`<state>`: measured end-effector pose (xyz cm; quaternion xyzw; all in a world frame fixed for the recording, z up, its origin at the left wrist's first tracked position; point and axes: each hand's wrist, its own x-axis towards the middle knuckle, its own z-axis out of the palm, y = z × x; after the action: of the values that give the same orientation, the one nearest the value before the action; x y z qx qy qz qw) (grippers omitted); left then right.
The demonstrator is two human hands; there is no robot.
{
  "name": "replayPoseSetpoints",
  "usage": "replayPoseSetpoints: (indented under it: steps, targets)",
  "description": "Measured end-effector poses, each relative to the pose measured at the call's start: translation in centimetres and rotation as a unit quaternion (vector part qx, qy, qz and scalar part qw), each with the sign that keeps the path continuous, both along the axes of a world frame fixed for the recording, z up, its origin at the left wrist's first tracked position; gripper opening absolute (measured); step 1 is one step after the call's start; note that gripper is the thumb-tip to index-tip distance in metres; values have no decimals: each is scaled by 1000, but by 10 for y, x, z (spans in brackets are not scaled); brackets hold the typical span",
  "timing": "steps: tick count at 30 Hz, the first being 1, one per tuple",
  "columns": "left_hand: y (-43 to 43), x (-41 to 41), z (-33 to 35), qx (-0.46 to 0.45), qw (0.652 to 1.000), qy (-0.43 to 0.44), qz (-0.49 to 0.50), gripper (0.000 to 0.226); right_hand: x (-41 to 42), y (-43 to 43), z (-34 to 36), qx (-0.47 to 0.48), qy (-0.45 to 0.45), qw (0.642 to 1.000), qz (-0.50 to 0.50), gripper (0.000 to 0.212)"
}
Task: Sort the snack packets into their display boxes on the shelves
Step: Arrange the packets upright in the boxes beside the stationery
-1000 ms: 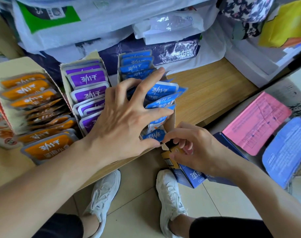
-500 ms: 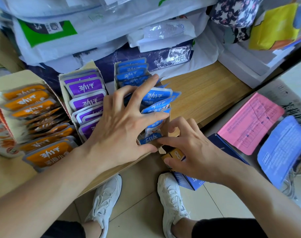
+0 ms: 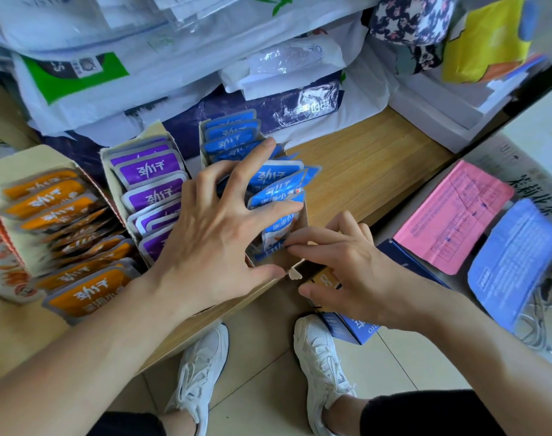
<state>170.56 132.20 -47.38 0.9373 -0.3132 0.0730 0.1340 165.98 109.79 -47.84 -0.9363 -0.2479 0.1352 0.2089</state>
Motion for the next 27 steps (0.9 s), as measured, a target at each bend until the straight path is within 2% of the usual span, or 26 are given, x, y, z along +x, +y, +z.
replayPoseSetpoints:
  steps: [5,9,13,15,18,21,24,27]
  targets:
    - [1,2,0,-33,999,-9,-9,78,3,-4,12,135,7,989,-59,41]
    - [4,3,4,-98,994,-37,-41,56,10,-2,20,246,-4,966,-82,39]
    - [5,8,1,-120,989,-73,-41,56,16,1,20,260,-29,960,-103,37]
    - [5,10,-2,-126,987,-86,-45,63,18,1,17,259,-36,958,-114,33]
    - [6,11,-3,-136,986,-76,-53,77,19,1,14,280,-51,941,-182,30]
    - [9,12,0,-132,988,-58,-55,75,17,8,8,298,-62,917,-258,40]
    - [16,15,7,-105,991,-25,-82,71,19,9,2,274,-63,921,-271,37]
    - [26,17,13,-82,992,-13,-94,71,24,2,5,296,-62,913,-275,30]
